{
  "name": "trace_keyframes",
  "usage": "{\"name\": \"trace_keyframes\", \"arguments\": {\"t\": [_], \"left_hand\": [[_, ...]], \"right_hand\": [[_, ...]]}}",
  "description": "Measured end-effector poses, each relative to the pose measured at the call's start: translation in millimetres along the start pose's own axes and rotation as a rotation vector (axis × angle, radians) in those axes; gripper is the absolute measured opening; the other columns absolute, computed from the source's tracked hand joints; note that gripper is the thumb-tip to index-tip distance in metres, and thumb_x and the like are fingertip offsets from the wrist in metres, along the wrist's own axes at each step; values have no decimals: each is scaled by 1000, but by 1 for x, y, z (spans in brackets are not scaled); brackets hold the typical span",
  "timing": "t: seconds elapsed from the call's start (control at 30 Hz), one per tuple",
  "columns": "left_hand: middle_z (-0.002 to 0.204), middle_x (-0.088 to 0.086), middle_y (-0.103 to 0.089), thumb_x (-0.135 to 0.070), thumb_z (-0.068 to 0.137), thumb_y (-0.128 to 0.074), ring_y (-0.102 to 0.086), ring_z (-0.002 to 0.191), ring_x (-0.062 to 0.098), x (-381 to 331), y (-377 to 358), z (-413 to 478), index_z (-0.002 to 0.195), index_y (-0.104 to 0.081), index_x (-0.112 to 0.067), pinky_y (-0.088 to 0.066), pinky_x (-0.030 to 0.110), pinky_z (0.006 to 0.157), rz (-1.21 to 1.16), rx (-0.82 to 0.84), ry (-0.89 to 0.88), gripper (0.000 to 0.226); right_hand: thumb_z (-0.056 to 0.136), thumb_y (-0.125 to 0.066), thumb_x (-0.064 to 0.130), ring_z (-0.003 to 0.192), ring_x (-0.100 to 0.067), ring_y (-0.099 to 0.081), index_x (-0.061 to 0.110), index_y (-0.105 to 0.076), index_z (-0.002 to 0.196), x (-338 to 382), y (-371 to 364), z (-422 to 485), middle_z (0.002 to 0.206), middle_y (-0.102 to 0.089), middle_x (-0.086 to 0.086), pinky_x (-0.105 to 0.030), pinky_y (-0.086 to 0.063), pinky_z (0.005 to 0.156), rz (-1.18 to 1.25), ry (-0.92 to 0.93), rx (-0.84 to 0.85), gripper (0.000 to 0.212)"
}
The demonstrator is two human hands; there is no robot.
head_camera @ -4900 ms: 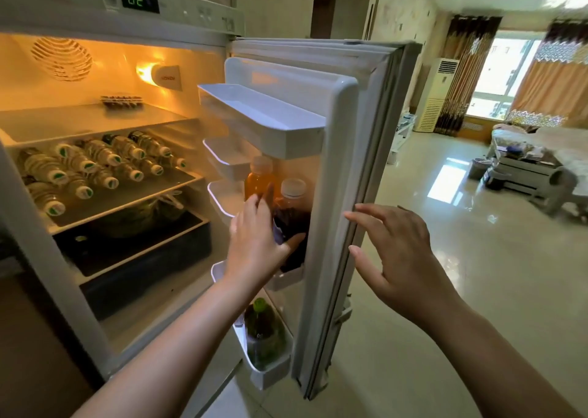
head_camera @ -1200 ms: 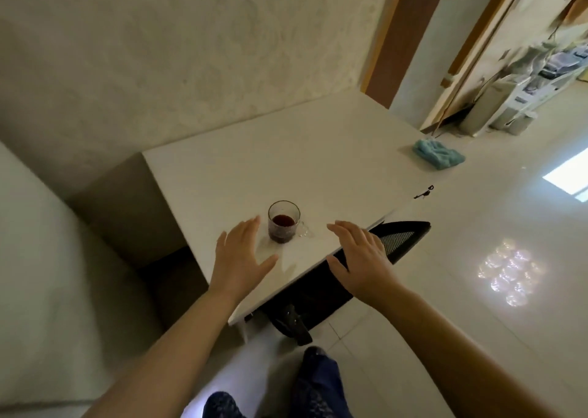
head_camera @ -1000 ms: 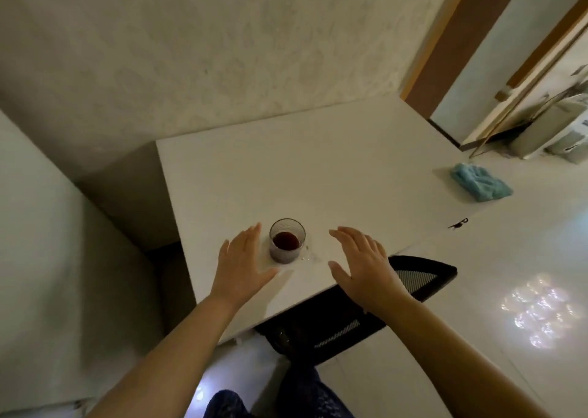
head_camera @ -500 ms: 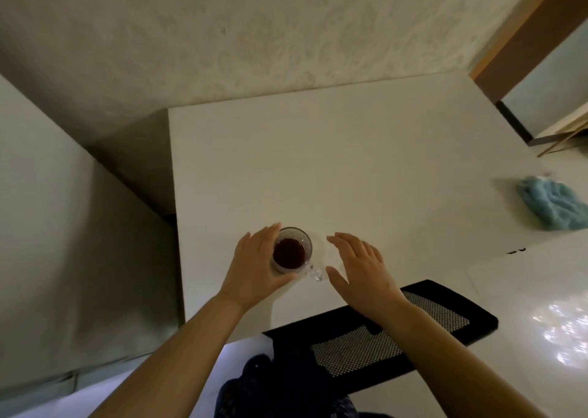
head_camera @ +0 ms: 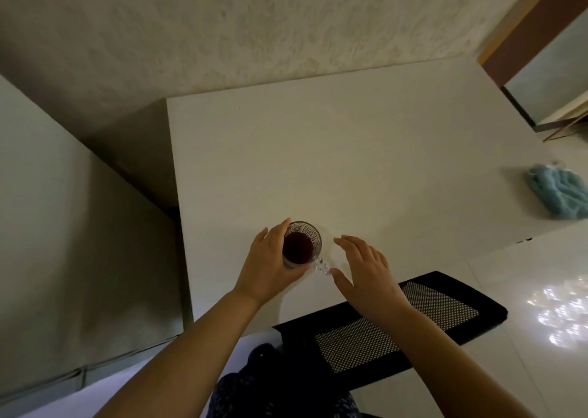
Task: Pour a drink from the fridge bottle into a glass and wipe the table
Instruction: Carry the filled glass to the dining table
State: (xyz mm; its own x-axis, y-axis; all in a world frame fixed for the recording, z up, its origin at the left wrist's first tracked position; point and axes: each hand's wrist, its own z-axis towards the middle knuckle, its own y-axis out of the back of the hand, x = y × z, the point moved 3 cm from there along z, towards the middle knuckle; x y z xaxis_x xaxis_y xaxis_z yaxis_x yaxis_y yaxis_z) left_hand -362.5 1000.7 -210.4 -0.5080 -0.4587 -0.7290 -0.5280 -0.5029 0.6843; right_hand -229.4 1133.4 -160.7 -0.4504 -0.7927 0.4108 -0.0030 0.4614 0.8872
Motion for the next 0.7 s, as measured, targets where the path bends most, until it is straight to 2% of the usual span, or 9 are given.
{"name": "trace_keyframes", "arguments": {"t": [0.23, 0.33, 0.4, 0.53, 0.63, 0.7], "left_hand": [[129, 2, -56, -43, 68, -78, -54, 113, 19, 10, 13, -11, 136, -39, -14, -47, 41, 96, 35, -90, -21, 84], [130, -2, -54, -49, 69, -76, -52, 115, 15, 17, 33, -29, 137, -36, -19, -46, 37, 98, 34, -140, 20, 85], [133, -5, -52, -54, 71, -73, -50, 118, 12, 17, 50, -45, 138, -34, -23, -45, 33, 100, 44, -180, 29, 83], [130, 1, -54, -41, 68, -77, -51, 116, 14, 10, 89, -91, 135, -39, -18, -35, 17, 100, 86, -363, 90, 81], [128, 3, -56, -44, 65, -75, -54, 114, 18, 3, 109, -141, 135, -41, -14, -43, 29, 98, 135, -533, 222, 83], [127, 3, -57, -45, 64, -77, -54, 113, 18, -5, 118, -182, 135, -42, -13, -43, 28, 95, 179, -663, 322, 85]], "right_hand": [[89, -52, 34, 130, -21, -34, 19, -33, 139, 5, 9, -4, 144, -36, -1, -34, -20, 108, -26, 26, -47, 55], [90, -51, 35, 131, -21, -33, 19, -32, 139, 19, 15, -1, 144, -35, -1, -33, -19, 108, -57, 104, -53, 55], [91, -50, 35, 131, -22, -33, 19, -32, 140, 33, 19, 3, 145, -35, -3, -36, -20, 109, -77, 174, -51, 55], [91, -49, 34, 132, -22, -32, 20, -31, 140, 74, 21, 10, 145, -34, -2, -35, -19, 109, -103, 357, -21, 54], [90, -51, 33, 131, -22, -34, 20, -33, 139, 115, 16, 9, 144, -36, -2, -36, -21, 109, -107, 546, 21, 54], [91, -51, 32, 132, -22, -34, 19, -33, 139, 144, 7, 1, 145, -37, -3, -37, -22, 109, -119, 685, 79, 53]]}}
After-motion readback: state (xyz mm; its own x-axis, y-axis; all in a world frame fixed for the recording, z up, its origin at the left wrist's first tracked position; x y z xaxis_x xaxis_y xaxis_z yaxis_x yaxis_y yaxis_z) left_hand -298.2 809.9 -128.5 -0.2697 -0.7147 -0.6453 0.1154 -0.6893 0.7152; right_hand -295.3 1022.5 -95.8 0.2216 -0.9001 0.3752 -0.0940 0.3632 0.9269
